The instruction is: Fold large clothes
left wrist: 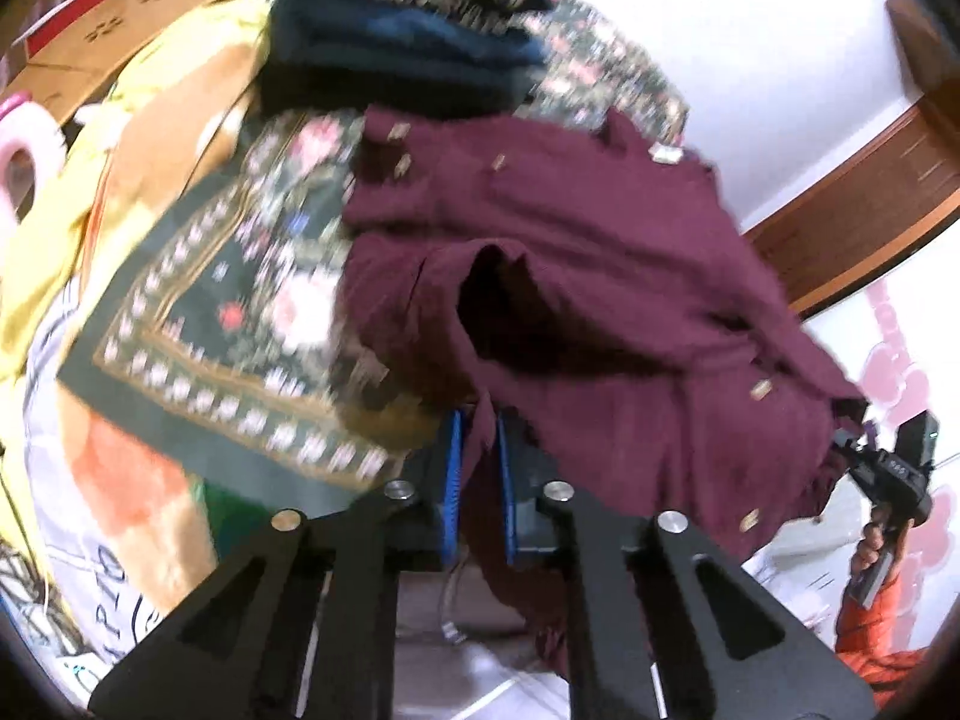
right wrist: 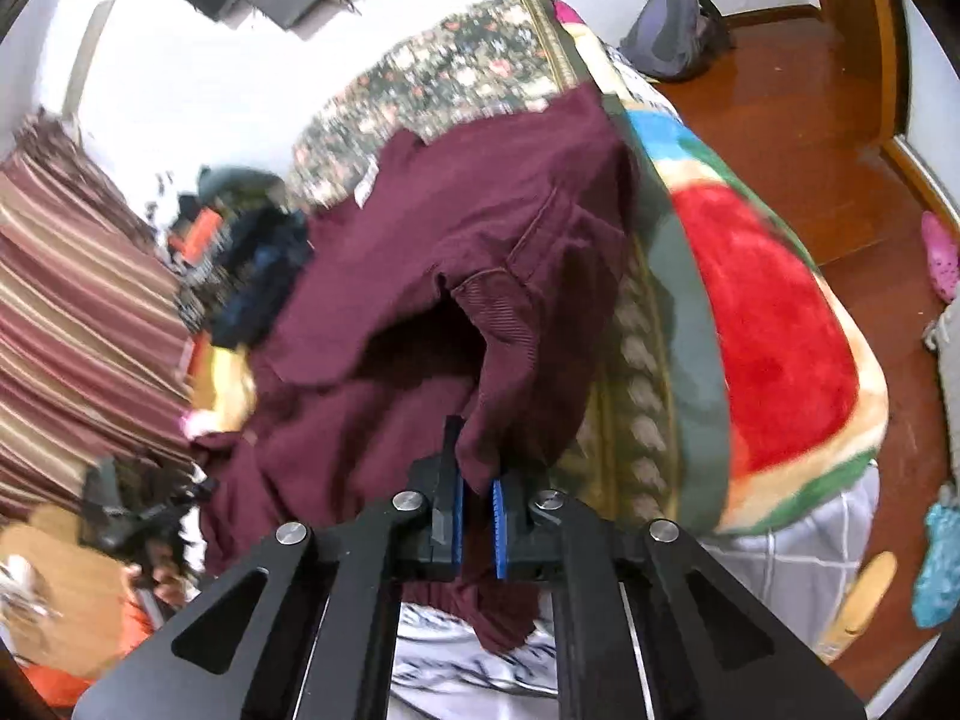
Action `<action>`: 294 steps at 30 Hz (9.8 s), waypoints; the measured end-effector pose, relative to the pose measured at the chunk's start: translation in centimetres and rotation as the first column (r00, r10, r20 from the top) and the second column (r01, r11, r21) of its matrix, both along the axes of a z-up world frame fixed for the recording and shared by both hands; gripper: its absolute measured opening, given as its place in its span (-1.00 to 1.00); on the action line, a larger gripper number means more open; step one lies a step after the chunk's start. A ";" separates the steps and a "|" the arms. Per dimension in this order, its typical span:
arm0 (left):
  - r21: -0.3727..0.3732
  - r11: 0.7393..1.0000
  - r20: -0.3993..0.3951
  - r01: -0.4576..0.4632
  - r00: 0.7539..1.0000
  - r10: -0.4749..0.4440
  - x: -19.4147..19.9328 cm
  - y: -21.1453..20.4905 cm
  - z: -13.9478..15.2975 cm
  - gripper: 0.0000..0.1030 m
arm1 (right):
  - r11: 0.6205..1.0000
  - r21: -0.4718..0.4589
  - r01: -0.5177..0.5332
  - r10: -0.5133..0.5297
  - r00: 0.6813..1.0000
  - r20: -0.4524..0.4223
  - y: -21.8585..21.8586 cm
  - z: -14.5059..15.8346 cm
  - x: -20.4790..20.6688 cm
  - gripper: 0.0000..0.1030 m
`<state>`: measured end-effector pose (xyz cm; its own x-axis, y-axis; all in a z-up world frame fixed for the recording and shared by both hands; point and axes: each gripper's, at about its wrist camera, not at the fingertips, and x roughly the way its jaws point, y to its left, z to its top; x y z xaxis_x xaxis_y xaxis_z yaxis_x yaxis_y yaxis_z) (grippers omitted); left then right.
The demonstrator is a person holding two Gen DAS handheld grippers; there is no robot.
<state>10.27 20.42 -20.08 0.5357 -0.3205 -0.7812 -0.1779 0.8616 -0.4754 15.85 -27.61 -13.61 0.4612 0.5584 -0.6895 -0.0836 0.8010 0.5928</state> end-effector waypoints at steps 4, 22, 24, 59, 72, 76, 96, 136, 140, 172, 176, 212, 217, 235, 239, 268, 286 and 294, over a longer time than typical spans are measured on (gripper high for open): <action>-0.021 0.999 0.075 0.025 0.997 -0.023 2.4 -0.3 3.2 -0.91 | 0.999 0.014 -0.051 0.050 0.997 0.058 1.3 2.9 2.2 -0.89; 0.119 0.984 0.149 -0.135 0.982 0.117 21.9 4.8 3.8 -0.90 | 0.973 -0.232 0.013 0.023 0.988 0.154 4.2 3.1 22.1 -0.90; 0.164 0.973 0.107 -0.164 0.983 0.148 23.2 5.4 1.7 -0.88 | 0.961 -0.277 0.007 0.025 0.993 0.114 4.4 1.0 23.6 -0.89; 0.411 0.899 0.037 0.149 0.983 -0.180 16.2 -11.0 -0.5 0.28 | 0.817 -0.542 -0.196 0.323 0.934 0.150 14.2 -0.1 11.8 0.33; 0.297 0.927 0.071 -0.230 0.973 0.219 12.0 -2.0 0.9 0.49 | 0.840 -0.521 -0.148 0.271 0.948 0.167 14.6 -0.3 11.3 0.40; 0.114 0.951 -0.041 -0.288 0.955 0.294 11.8 0.8 -1.9 0.50 | 0.843 -0.521 -0.135 0.262 0.948 0.179 14.6 -0.4 11.2 0.44; -0.063 0.905 -0.065 -0.421 0.907 0.417 17.1 0.9 -6.1 -0.33 | 0.844 -0.513 -0.159 0.279 0.946 0.166 14.4 0.8 11.1 0.45; 0.478 0.865 0.348 0.150 0.872 -0.344 18.0 -26.2 12.1 -0.82 | 0.888 -0.456 -0.054 0.157 0.969 0.192 9.6 3.7 8.2 0.44; 0.506 0.817 0.243 0.277 0.863 -0.443 17.1 -29.3 8.6 -0.74 | 0.882 -0.472 -0.004 0.099 0.979 0.178 6.6 3.3 7.3 0.44; 0.471 0.875 0.166 0.111 0.963 -0.211 15.6 -15.2 6.0 0.54 | 0.898 -0.407 -0.168 0.273 0.938 0.215 13.9 5.1 13.5 0.45; 0.385 0.909 0.115 0.160 0.969 -0.219 15.8 -15.4 3.0 0.58 | 0.914 -0.358 -0.188 0.249 0.960 0.130 10.8 1.6 14.2 0.71; -0.295 0.950 -0.099 0.100 0.986 -0.134 23.4 -8.9 -3.7 0.60 | 0.941 0.089 -0.327 0.336 0.935 -0.114 9.8 -3.4 19.6 0.54; -0.249 0.961 -0.054 0.117 0.989 -0.134 23.2 -9.3 -0.8 0.03 | 0.953 0.080 -0.292 0.299 0.949 -0.099 9.2 -2.1 18.9 0.02; -0.045 0.975 0.313 0.219 0.930 -0.195 21.4 -4.6 18.4 -0.40 | 0.941 -0.026 -0.337 0.333 0.908 0.253 16.2 12.6 17.4 -0.28; 0.004 0.987 0.402 0.159 0.904 -0.147 20.8 0.4 23.0 -0.40 | 0.931 -0.013 -0.365 0.350 0.879 0.324 20.5 14.7 19.0 -0.28; 0.187 0.958 0.179 -0.218 0.966 0.185 29.5 21.2 10.5 -0.12 | 0.874 -0.306 -0.378 0.444 0.877 0.184 40.8 1.8 30.0 0.02; 0.448 0.838 0.599 -0.312 0.800 -0.022 7.4 4.1 26.8 -0.12 | 0.916 -0.287 -0.280 0.400 0.611 0.683 33.6 18.2 8.9 0.02; 0.467 0.748 0.738 -0.472 0.673 -0.036 -0.9 -2.9 28.2 -0.06 | 0.925 -0.312 -0.217 0.380 0.488 0.786 32.7 19.3 0.8 0.02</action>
